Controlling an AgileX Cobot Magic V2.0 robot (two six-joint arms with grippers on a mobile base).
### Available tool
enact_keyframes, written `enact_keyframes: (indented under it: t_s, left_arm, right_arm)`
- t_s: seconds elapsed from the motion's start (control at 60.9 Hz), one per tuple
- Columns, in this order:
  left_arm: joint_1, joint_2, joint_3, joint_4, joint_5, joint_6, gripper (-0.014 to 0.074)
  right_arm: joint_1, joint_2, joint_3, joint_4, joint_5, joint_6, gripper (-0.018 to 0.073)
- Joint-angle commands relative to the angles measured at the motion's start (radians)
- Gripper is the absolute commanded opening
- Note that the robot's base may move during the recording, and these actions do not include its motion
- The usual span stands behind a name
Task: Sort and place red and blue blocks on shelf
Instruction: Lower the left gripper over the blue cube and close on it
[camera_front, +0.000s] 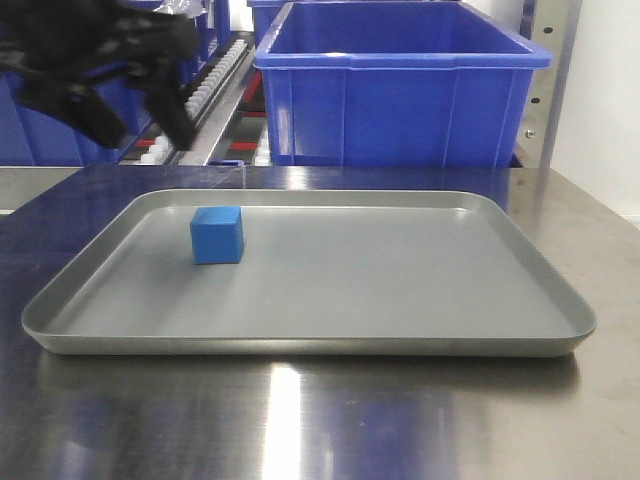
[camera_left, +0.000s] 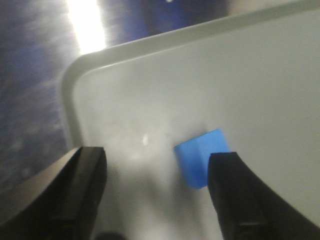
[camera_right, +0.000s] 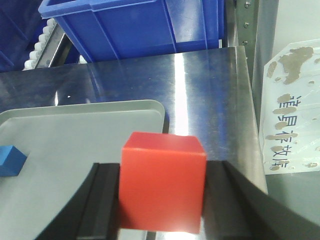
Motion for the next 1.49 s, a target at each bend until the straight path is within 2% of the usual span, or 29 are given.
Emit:
enact_keyframes:
  t_s: [0.0,0.197,0.46,0.591,0.706,1.478]
  left_arm:
    - [-0.027,-0.007,-0.060,-0.035,-0.048,-0.005,0.0542]
    - [-0.069,0.033,-0.074,-0.038,-0.049,-0.019,0.0552]
    - [-0.075,0.057,-0.074,-0.022,-0.047,-0.060,0.0552]
    - [-0.075,0.065,-0.074,-0.016,-0.047,-0.095,0.0551]
    - [-0.075,0.083,-0.074,-0.014,-0.043,-0.162,0.0549]
    - [-0.075,0.162,-0.074,-0.017,-0.046,-0.207,0.0549]
  right_arm:
    - [-0.005,-0.004,-0.028,-0.002,-0.091,-0.002,0.0063]
    - [-0.005,-0.004,-0.028,-0.002,-0.091,-0.002,0.0063]
    - [-0.005,-0.004,-0.028,-0.002,-0.091,-0.002,0.0063]
    - [-0.005,-0.004,-0.028,-0.002,-0.091,-0.002,0.0063]
    - [-0.005,-0.004,-0.028,-0.002,-0.091,-0.002,0.0063]
    - [-0.005,-0.004,-0.028,-0.002,-0.091,-0.002,0.0063]
